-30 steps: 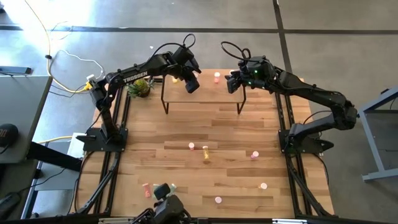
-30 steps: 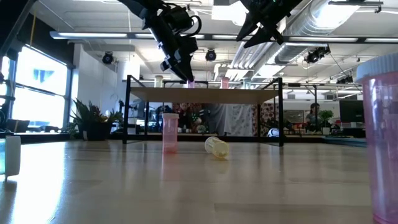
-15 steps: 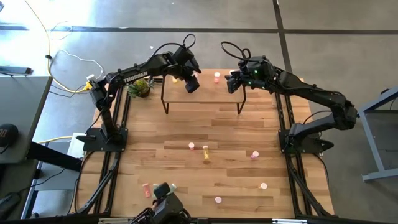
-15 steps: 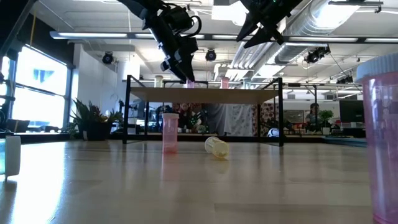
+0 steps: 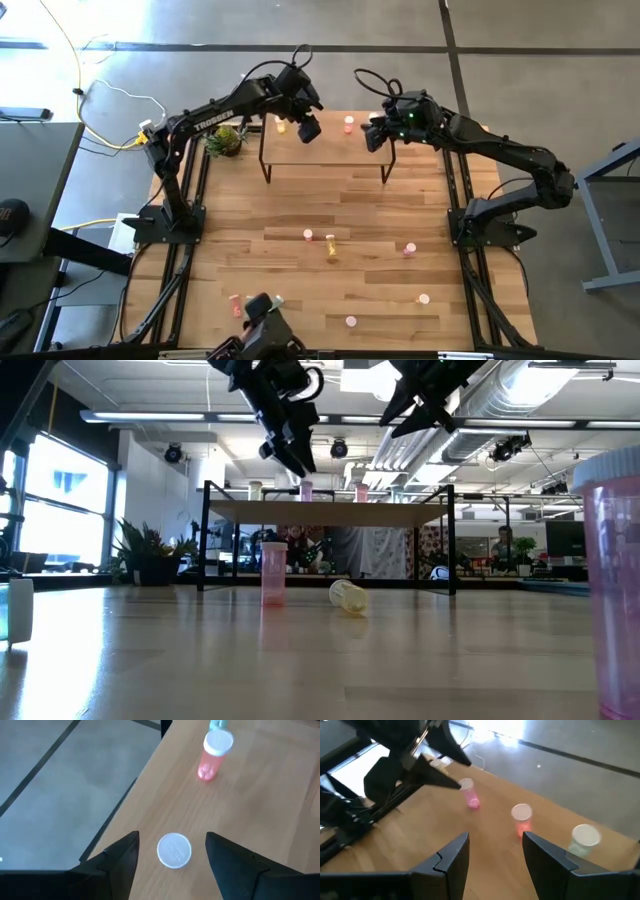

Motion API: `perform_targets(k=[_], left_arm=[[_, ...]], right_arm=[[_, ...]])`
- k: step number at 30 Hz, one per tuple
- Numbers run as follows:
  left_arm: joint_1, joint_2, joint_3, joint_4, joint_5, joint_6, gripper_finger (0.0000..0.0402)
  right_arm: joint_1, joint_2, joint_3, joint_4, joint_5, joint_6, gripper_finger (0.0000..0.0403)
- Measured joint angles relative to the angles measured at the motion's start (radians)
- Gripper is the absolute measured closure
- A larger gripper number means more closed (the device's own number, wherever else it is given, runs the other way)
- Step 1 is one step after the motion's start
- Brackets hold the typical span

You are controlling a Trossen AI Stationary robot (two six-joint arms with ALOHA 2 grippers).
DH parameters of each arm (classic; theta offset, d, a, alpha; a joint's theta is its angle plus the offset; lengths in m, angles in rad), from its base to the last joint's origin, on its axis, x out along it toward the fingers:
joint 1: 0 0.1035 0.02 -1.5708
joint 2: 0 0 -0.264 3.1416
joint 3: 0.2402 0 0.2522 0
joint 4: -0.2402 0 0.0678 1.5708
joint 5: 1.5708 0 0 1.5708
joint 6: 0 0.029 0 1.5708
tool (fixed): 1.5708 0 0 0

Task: Pick and place medicine bottles onto shelf by color
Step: Put the top red pill bottle on the shelf

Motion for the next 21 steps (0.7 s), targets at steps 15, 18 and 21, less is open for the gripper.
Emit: perform_targets(k=[15, 18, 21], left_arm=[[-0.046, -0.074, 0.041, -0.131, 0.13, -0.001, 0.0183], [-0.082, -0.075, 0.027, -0.139, 0.132, -0.001, 0.0184], [-0.116, -0.092, -0.032, -0.138, 0.132, -0.001, 0.0185]], right_arm=[[0.036, 0.0, 0.0, -0.074, -0.065, 0.071, 0.0228], [0.055, 0.0, 0.0, -0.074, -0.065, 0.089, 0.0228], [0.071, 0.0, 0.0, -0.078, -0.065, 0.097, 0.0228]])
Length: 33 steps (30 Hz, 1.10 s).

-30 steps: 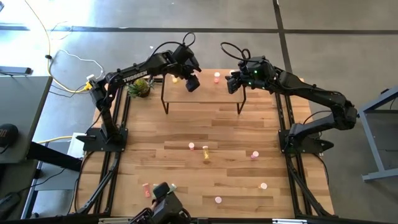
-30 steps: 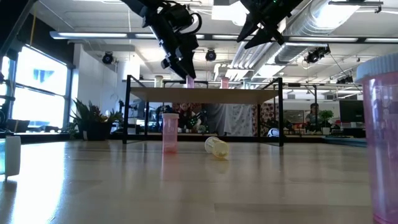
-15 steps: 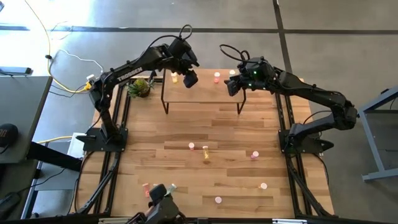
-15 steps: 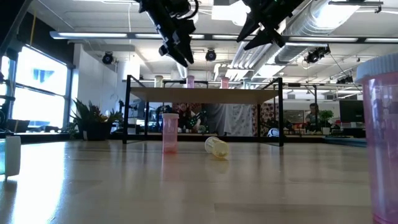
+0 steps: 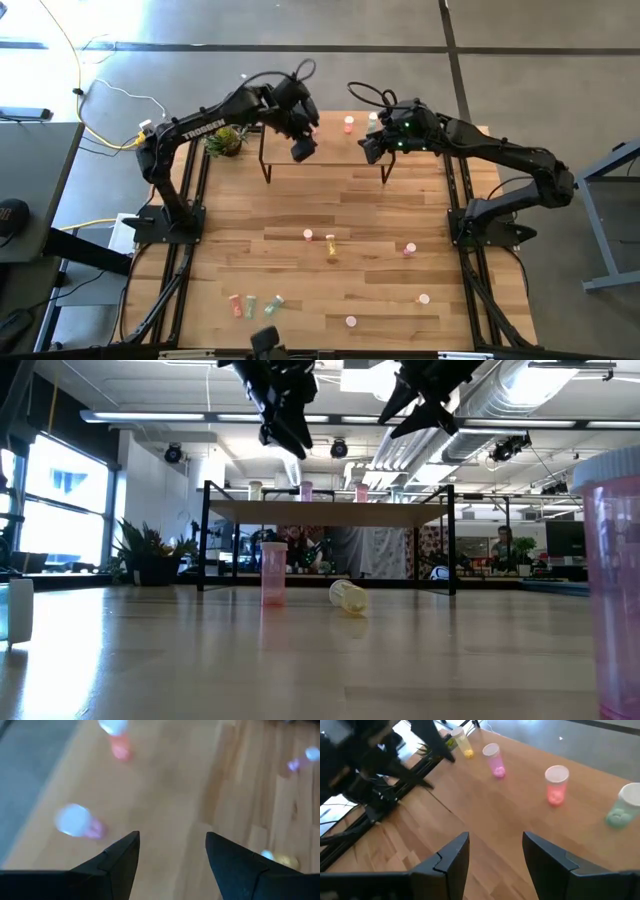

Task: Pick and place medicine bottles onto shelf by color
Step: Put the top red pill bottle on the shelf

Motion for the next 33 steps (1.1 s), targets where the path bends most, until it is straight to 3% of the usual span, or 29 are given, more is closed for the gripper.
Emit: perform_targets(k=[7, 18, 28, 33], left_arm=[[-0.077, -0.097, -0.184, 0.105, 0.002, -0.045, 0.0186], [-0.177, -0.351, -0.477, 0.274, 0.001, -0.17, 0.0186], [-0.274, -0.576, -0.717, 0.405, -0.003, -0.3, 0.0186], [-0.321, -0.683, -0.82, 0.48, -0.006, -0.35, 0.0186]], right_arm=[[0.045, 0.0, 0.0, -0.027, 0.0, 0.0, 0.0228], [0.155, 0.0, 0.0, -0.018, 0.0, 0.029, 0.0228], [0.245, 0.006, 0.0, 0.183, 0.01, 0.078, 0.0228], [0.275, 0.02, 0.0, 0.294, 0.016, 0.022, 0.0228]])
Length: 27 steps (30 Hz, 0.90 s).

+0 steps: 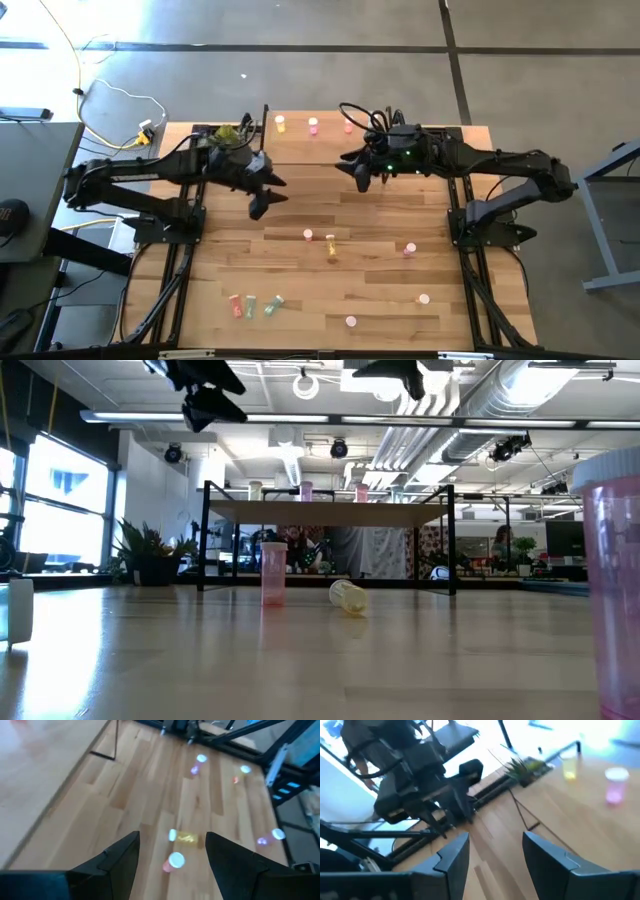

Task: Pick and place medicine bottles onto shelf by color
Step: Put the top red pill bottle on the shelf

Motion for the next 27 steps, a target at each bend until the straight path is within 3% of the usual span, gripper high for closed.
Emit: perform_targets(k=[12, 19, 27], left_arm=[[-0.074, -0.202, -0.196, 0.172, -0.035, -0.077, 0.0186], [-0.088, -0.263, -0.241, 0.2, -0.064, -0.081, 0.0186], [-0.088, -0.276, -0.243, 0.199, -0.065, -0.092, 0.0186]], right_arm=[[0.046, 0.041, 0.0, 0.408, -0.007, -0.233, 0.0228], [0.049, 0.041, 0.0, 0.476, -0.019, -0.284, 0.0225], [0.056, 0.06, 0.0, 0.463, -0.019, -0.296, 0.0173]])
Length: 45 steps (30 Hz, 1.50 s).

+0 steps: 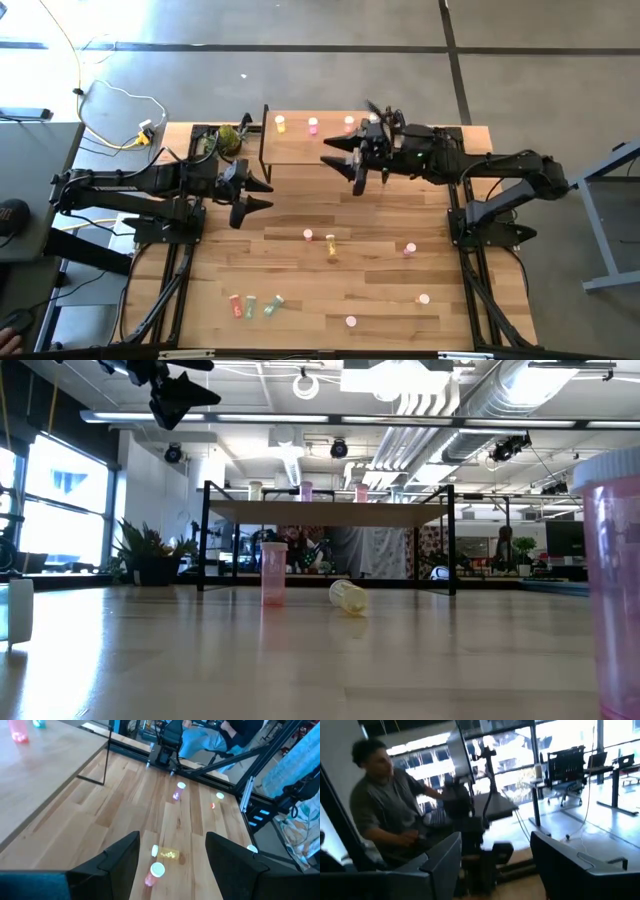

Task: Pick and place medicine bottles onto shelf by color
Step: Put the top red pill bottle on the shelf

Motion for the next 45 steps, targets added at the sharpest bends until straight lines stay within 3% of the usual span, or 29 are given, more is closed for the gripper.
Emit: perform_targets(k=[15, 45], left_arm=[[0.0, 0.002, 0.0, -0.007, 0.0, 0.0, 0.0186], [0.001, 0.002, 0.0, -0.015, -0.038, 0.0, 0.0186]], right_arm=[[0.106, 0.256, 0.0, -0.262, -0.035, -0.052, 0.0167], [0.152, 0.575, 0.0, -0.248, -0.038, -0.096, 0.0167]])
